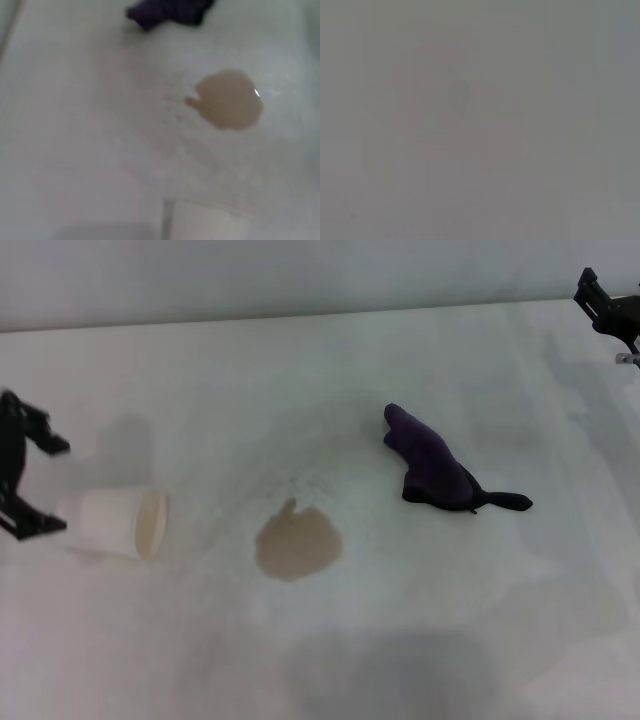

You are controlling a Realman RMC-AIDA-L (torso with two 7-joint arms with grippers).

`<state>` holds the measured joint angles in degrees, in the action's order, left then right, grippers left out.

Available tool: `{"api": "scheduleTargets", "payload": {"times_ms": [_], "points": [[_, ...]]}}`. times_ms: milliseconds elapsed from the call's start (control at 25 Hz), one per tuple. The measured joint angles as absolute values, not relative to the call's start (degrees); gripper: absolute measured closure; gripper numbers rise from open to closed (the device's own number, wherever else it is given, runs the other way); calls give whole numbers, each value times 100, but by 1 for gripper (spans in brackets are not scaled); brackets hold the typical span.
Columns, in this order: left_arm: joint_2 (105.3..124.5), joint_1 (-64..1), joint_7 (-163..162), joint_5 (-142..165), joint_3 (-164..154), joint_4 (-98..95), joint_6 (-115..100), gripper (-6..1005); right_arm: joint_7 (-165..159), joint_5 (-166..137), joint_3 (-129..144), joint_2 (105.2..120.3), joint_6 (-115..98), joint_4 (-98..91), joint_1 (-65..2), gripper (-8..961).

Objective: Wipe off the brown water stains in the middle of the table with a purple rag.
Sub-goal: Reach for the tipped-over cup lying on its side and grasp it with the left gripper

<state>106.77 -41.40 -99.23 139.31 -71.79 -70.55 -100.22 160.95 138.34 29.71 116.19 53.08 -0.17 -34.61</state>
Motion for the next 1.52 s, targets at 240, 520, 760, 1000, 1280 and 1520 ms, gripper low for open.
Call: {"api": "scheduleTargets", "payload": {"times_ms": [240,520,760,1000,1280,1520], "points": [[11239,-4260,-9796,15089,-7401,-6987,-9941,114,16093,13833,2970,11618,5309,-27,-3466,94],[11470,-4215,-9416,15198,-7347,-6892,-9453,114,16093,13834,2971,11592,5298,-77,-3492,94],[11596,-4204,-9192,15297,-7395,-6653,-9258,114,16093,13838,2971,11584,5277,-157,-3496,94],[11602,-4243,-9125,15339,-7401,-6476,-9015,113,16093,13843,2886,11584,5282,-160,-3479,94],[11676,-4253,-8957,15389,-7400,-6050,-8739,114,16085,13843,2821,11590,5309,-160,-3438,94],[11732,-4228,-8951,15416,-7400,-5870,-8545,114,16084,13839,2820,11602,5349,-108,-3436,94]]}}
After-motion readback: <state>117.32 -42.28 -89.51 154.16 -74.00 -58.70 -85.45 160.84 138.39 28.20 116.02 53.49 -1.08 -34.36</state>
